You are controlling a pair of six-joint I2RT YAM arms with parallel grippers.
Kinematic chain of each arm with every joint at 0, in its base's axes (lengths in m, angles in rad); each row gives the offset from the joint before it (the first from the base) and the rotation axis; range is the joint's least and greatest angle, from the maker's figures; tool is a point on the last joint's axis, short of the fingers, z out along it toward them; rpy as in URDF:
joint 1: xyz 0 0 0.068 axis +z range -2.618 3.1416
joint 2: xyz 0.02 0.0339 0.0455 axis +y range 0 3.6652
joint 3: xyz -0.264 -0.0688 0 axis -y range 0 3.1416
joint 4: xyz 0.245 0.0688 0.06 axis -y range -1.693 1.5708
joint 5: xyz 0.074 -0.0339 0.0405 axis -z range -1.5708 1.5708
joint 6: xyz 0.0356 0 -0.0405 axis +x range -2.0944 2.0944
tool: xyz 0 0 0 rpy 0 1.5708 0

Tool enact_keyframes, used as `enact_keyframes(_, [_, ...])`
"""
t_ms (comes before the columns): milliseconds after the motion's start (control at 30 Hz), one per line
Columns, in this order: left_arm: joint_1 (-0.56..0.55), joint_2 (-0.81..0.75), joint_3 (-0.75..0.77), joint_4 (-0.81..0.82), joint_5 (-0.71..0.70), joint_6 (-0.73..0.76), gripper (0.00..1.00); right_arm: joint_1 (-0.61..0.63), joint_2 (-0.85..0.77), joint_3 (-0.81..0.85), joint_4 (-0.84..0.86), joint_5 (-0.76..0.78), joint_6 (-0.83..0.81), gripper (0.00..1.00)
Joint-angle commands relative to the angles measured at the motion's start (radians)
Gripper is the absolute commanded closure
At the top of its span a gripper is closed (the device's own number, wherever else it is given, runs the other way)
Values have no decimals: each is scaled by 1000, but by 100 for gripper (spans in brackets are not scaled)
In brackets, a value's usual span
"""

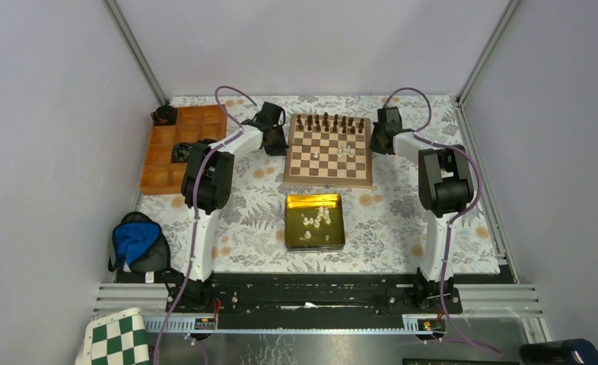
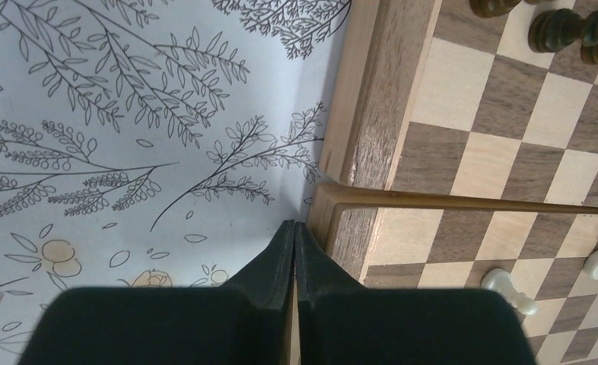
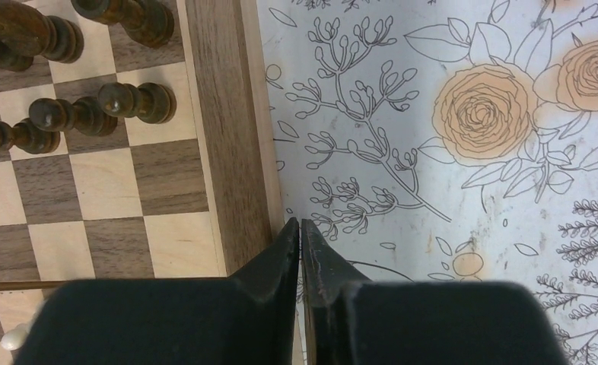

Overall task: Set up the chess pieces on the board
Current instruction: Adjust the chessboard at the center of the board.

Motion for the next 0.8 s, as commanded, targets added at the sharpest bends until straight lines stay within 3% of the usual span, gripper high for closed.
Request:
enact_keyframes(0, [-5, -21, -47, -25, -18, 0, 94, 21, 22, 48, 16, -73, 9, 90])
enact_keyframes(767, [35, -140, -196, -7, -92, 8, 97, 107, 87, 140, -16, -100, 17, 90])
